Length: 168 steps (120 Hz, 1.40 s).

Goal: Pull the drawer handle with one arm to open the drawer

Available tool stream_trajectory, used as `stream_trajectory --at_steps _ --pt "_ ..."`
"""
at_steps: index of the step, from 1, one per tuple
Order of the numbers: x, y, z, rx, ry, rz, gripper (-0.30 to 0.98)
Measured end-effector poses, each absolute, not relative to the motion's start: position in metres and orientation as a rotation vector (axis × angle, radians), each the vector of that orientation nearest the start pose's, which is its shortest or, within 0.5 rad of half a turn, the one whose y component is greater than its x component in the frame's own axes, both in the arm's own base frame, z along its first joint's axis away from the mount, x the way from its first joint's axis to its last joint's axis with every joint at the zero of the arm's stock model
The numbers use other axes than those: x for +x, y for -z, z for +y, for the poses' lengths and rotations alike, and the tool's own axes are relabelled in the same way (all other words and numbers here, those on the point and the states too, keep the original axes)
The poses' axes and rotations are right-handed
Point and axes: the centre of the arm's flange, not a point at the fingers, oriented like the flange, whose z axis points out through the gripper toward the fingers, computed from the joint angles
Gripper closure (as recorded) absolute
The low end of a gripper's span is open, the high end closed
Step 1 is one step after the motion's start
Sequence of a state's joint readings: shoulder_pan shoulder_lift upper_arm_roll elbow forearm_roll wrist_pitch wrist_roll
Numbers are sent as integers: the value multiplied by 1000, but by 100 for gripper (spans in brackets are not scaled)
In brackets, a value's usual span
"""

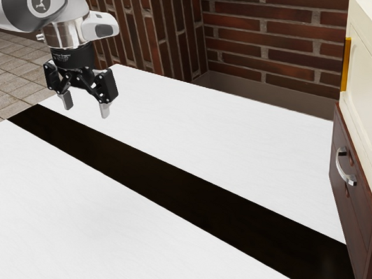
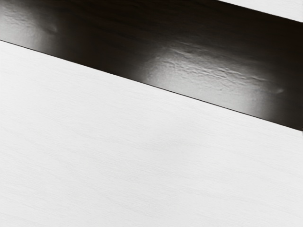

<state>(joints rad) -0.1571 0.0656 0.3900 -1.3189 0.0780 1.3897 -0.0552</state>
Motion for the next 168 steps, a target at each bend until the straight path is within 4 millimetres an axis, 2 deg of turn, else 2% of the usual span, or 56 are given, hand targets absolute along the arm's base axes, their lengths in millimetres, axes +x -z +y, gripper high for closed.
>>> stream_trajectory --at_steps 19,23,28,32,41,45,54,65,69,81,89,97,108,112,120,131,141,156,168 --pt "534 -696 132 -3017 15 -474 0" --pt "526 -717 132 -3023 78 -478 0" --pt "511 -755 130 -3033 195 -489 0" --pt "500 -775 128 -3055 257 -498 0" --pt "490 -794 128 -3117 344 -522 0" --pt "499 -785 133 -3140 341 -551 0" --pt "535 -750 141 -3184 308 -614 0" --pt "577 -721 101 -3239 342 -540 0" --pt "591 -709 94 -3257 356 -541 0" --pt "621 -676 114 -3334 408 -682 0" --pt "637 -660 114 -3435 436 -761 0" --pt "646 -657 101 -3529 469 -791 0" --pt "654 -658 54 -3654 461 -711 0" --pt "654 -656 43 -3685 436 -700 0" --pt "654 -653 33 -3722 410 -705 1" --pt "656 -645 25 -3736 362 -748 11" --pt "657 -641 25 -3719 338 -819 20" --pt "664 -630 54 -3622 360 -1035 30" --pt "681 -616 62 -3571 406 -1173 35"
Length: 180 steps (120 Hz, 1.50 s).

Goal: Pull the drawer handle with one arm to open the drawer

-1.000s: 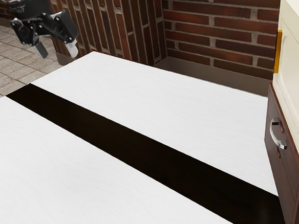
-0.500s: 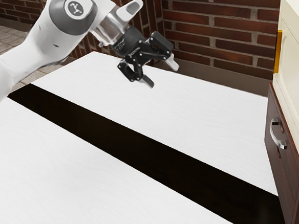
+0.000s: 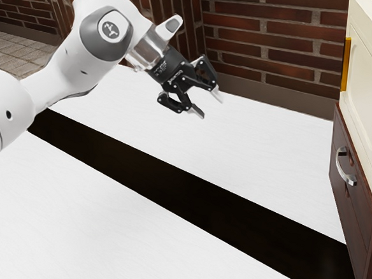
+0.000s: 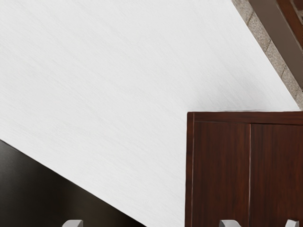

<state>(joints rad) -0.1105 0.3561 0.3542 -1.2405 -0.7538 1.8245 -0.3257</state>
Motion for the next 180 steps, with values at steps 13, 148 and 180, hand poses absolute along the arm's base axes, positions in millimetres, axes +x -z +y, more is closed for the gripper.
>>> stream_trajectory --at_steps 13,148,180 --pt "698 -607 57 2288 -281 828 39" --pt "707 -554 -141 2302 -107 753 47" --pt "714 -569 -160 2283 -170 714 53"
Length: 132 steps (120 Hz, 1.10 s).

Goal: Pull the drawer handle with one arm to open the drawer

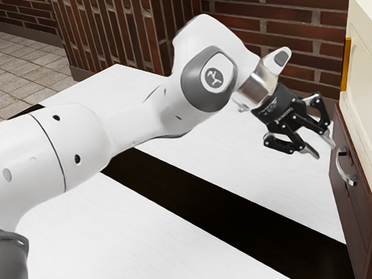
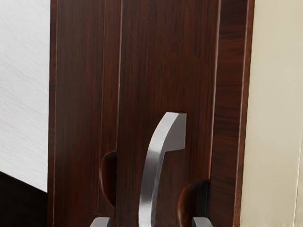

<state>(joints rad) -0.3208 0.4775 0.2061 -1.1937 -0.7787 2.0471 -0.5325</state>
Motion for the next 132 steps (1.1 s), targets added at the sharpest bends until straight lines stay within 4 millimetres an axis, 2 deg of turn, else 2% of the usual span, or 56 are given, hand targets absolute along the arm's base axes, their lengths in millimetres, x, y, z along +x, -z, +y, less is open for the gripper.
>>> stream_trajectory --at_steps 15,45,67,107,132 --pt "715 -570 -164 2267 -190 714 52" --pt "717 -562 -167 2259 -196 721 35" --pt "716 -544 -168 2271 -166 738 42" --pt "714 -540 -180 2268 -155 718 51" --pt "715 -533 -181 2275 -149 722 54"
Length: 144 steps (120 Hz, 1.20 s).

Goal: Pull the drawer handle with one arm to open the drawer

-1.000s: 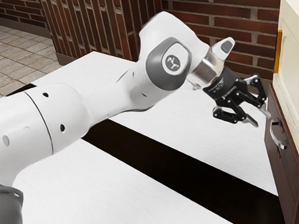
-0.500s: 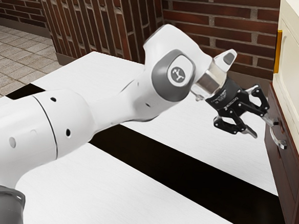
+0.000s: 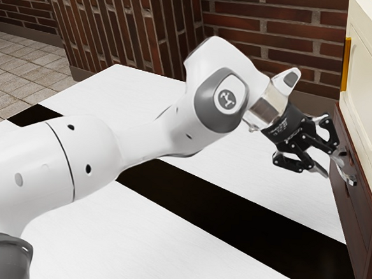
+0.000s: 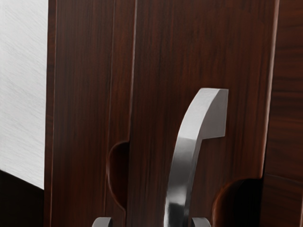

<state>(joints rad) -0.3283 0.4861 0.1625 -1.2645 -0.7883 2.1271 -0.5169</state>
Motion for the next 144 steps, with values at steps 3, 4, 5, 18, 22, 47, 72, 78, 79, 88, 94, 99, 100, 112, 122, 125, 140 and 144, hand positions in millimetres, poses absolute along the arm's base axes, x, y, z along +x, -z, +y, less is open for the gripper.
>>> stream_trajectory --at_steps 3,4,5,18,22,47,72,78,79,88,94,99,100,112,122,125,140,144 --pt "715 -532 -181 2276 -149 722 55" --pt "715 -532 -181 2276 -149 722 55" --pt "715 -532 -181 2276 -149 723 55" --pt "715 -531 -181 2278 -150 723 58" --pt "715 -531 -180 2279 -151 723 60" --pt "715 -527 -177 2287 -153 728 65" --pt "710 -524 -171 2313 -149 735 67" --pt "708 -529 -169 2318 -157 732 68" --pt "708 -529 -169 2318 -159 731 68" --pt "707 -534 -166 2324 -170 726 69" --pt "706 -536 -165 2328 -174 725 69" --pt "706 -538 -164 2332 -179 722 69" --pt "706 -538 -163 2333 -180 722 69" --pt "705 -538 -162 2342 -181 720 69" --pt "703 -537 -161 2347 -177 721 69" --pt "702 -537 -161 2348 -175 721 69" --pt "697 -539 -157 2348 -169 726 69" --pt "695 -540 -156 2347 -169 727 69"
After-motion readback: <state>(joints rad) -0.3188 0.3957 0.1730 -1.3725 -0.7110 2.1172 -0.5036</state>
